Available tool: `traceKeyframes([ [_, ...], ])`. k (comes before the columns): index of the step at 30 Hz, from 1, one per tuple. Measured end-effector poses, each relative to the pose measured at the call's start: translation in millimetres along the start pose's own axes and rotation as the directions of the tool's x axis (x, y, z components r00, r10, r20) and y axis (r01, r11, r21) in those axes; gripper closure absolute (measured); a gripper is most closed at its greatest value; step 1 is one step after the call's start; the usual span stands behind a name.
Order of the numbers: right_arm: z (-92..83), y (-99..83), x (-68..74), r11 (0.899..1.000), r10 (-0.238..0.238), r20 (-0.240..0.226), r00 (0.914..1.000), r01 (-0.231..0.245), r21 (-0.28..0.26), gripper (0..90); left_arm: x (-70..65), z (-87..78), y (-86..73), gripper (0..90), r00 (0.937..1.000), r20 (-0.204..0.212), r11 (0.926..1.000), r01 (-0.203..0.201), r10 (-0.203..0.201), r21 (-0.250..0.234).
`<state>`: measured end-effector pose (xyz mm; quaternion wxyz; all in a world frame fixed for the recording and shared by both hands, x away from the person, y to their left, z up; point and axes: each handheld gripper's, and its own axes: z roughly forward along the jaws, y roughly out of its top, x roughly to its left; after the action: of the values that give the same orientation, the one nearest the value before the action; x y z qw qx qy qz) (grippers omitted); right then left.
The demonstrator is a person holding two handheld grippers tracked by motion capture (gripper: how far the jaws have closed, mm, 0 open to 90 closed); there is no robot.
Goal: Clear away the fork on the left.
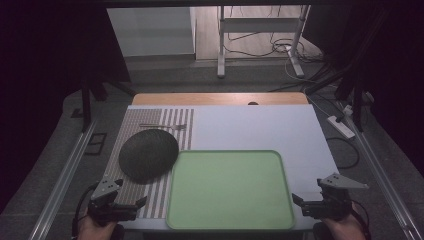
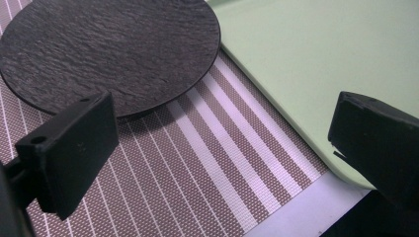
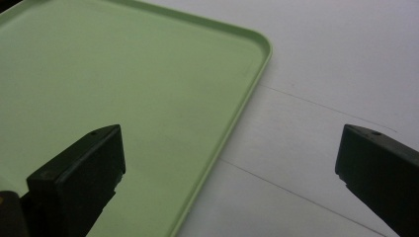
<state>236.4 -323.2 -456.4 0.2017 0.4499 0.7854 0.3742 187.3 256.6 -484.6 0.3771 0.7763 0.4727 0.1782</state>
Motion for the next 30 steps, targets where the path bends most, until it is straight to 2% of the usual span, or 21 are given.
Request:
traceKeyframes([
  [8,-0.1,-0.4,0.1,1.0,0.0,-0.007,1.0,0.0,0.005,0.0,1.0,1.1,0.6,0.0,0.9999,0.013,1.0,-0.002,0.002,0.007],
  [21,0.0,-0.3,0.4,1.0,-0.007,-0.014,0.9999,0.007,0.005,0.0,0.2,2.2,1.3,0.1,0.9999,0.012,0.9998,-0.008,0.007,0.019],
  [30,1.1,0.1,2.1,1.0,-0.022,-0.016,0.9996,0.022,0.011,0.0,-0.8,4.2,2.8,0.0,0.9997,0.015,0.9987,-0.022,0.021,0.046],
])
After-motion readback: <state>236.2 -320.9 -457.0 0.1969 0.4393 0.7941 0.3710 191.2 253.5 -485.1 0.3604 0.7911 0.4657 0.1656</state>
